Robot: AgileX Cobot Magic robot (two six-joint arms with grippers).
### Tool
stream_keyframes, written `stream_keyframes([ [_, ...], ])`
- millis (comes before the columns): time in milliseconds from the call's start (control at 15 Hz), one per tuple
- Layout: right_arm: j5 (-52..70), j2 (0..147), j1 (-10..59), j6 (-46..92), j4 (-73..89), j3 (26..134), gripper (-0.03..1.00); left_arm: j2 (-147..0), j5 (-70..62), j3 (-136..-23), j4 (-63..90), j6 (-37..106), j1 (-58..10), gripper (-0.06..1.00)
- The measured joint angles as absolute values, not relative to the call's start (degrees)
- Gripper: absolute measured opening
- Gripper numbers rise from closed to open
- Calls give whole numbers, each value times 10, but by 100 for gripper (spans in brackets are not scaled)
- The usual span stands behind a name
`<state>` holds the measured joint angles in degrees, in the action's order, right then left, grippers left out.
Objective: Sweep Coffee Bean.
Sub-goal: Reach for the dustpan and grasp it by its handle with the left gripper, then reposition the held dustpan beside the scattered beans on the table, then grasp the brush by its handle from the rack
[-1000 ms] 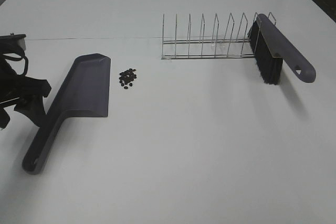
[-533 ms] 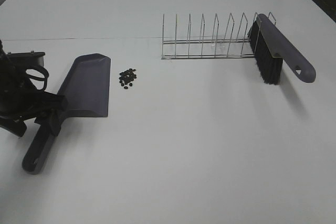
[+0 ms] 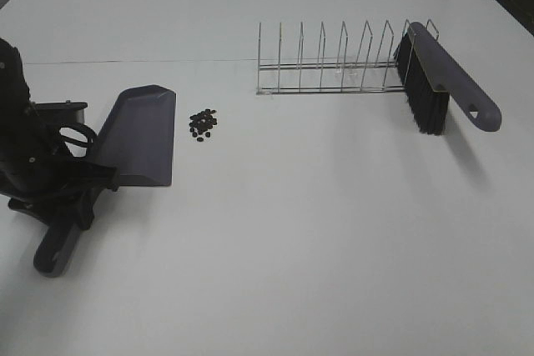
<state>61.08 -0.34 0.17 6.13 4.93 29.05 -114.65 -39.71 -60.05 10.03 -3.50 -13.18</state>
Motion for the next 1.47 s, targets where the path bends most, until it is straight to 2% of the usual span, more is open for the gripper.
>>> stream_keyframes([
  [67, 611, -3, 2, 61, 49, 290, 76, -1147, -397, -601, 102, -42, -132, 29],
  [133, 611, -3, 2, 61, 50, 290, 76, -1147, -397, -602, 103, -46, -132, 27],
  [667, 611, -3, 2, 61, 50, 290, 76, -1138, -404, -600, 100, -77, -132, 27],
  [1067, 611, -3, 2, 61, 50, 290, 76, -1032, -415, -599, 87, -87, -132, 26],
  [1467, 604, 21, 2, 61, 88, 292, 76, -1028, -426, -599, 80, -87, -132, 26],
])
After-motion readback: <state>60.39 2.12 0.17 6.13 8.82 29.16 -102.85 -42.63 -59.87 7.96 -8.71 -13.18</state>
